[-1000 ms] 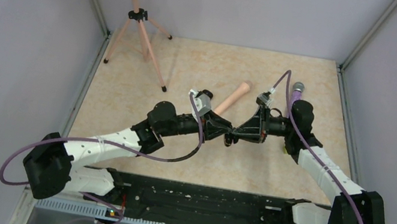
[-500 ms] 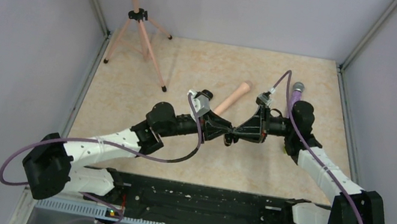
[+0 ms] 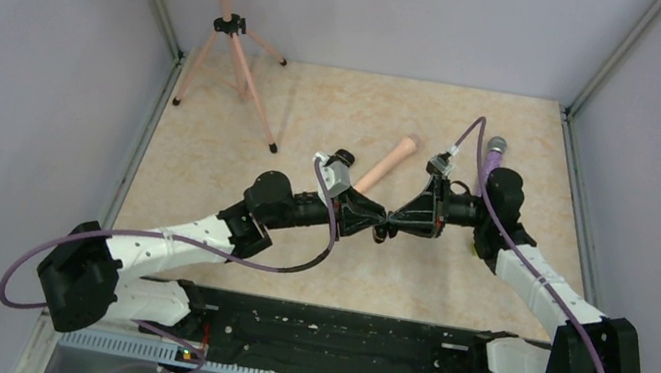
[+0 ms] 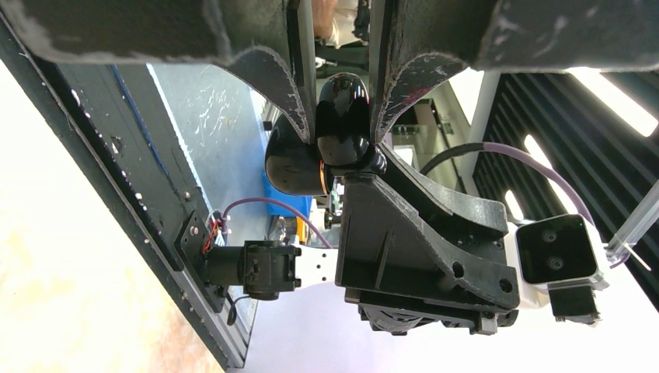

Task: Insert the wireless bluetooth earbuds into the charging case
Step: Pick up the left earbud from the left side groove of the charging case.

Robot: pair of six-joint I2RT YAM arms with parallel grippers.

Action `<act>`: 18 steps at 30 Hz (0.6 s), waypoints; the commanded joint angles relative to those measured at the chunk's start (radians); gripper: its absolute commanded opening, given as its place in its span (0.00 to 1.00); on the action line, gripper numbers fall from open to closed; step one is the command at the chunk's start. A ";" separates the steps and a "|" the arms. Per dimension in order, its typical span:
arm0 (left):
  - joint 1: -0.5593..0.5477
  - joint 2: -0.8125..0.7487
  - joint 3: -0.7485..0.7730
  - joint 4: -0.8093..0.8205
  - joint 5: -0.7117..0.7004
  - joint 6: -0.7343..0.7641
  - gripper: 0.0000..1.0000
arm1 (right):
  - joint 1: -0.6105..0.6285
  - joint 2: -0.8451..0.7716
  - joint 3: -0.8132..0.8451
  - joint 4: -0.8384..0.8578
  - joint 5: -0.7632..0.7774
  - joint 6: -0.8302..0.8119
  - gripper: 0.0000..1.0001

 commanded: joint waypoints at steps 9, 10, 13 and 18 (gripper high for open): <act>-0.012 -0.008 0.039 -0.076 0.017 0.011 0.34 | -0.004 -0.019 0.022 0.048 0.000 -0.009 0.00; -0.012 -0.007 0.040 -0.077 0.015 0.010 0.36 | -0.004 -0.020 0.022 0.045 0.001 -0.013 0.00; -0.013 -0.006 0.044 -0.081 0.013 0.009 0.44 | -0.004 -0.021 0.022 0.025 0.001 -0.029 0.00; -0.012 -0.002 0.054 -0.091 0.012 0.006 0.54 | -0.005 -0.023 0.023 0.008 0.002 -0.042 0.00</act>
